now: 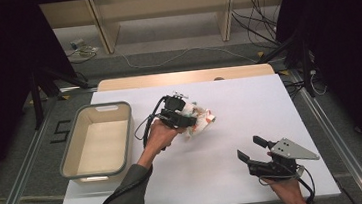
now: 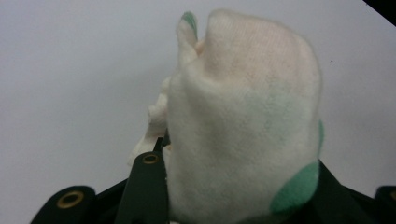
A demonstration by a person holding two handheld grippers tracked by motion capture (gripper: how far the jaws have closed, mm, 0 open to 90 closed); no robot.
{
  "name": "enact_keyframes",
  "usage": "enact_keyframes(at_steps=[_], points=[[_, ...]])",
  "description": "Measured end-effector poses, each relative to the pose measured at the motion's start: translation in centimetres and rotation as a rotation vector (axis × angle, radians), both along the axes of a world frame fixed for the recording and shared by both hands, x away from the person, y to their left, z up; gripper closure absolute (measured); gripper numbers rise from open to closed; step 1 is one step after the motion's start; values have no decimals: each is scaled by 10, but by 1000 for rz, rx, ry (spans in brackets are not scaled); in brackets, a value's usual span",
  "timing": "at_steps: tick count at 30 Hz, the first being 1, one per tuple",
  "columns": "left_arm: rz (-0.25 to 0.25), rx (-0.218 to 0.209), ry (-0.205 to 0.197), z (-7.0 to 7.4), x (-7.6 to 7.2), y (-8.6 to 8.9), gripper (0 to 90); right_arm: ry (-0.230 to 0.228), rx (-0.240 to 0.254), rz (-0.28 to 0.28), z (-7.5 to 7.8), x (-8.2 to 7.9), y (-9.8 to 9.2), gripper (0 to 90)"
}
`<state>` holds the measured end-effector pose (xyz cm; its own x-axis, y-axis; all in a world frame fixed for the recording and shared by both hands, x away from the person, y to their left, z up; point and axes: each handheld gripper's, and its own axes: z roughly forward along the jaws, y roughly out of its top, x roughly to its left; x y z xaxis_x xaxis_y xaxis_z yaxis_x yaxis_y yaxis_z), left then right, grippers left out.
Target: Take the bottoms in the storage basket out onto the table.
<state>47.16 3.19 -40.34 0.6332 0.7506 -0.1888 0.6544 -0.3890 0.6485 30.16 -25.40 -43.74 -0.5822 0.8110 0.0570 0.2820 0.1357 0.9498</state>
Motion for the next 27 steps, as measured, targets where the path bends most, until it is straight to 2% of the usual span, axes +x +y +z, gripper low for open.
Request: enact_keyframes(at_steps=[7,15,27], points=[[-3,16,6,-4,2,-2,644,2,-1,0,0,0,0,271],[-11,31,2,-1,4,-8,637,2,-4,1,0,0,1,271],[-13,36,20,-9,9,-17,625,0,-1,-1,0,0,0,271]])
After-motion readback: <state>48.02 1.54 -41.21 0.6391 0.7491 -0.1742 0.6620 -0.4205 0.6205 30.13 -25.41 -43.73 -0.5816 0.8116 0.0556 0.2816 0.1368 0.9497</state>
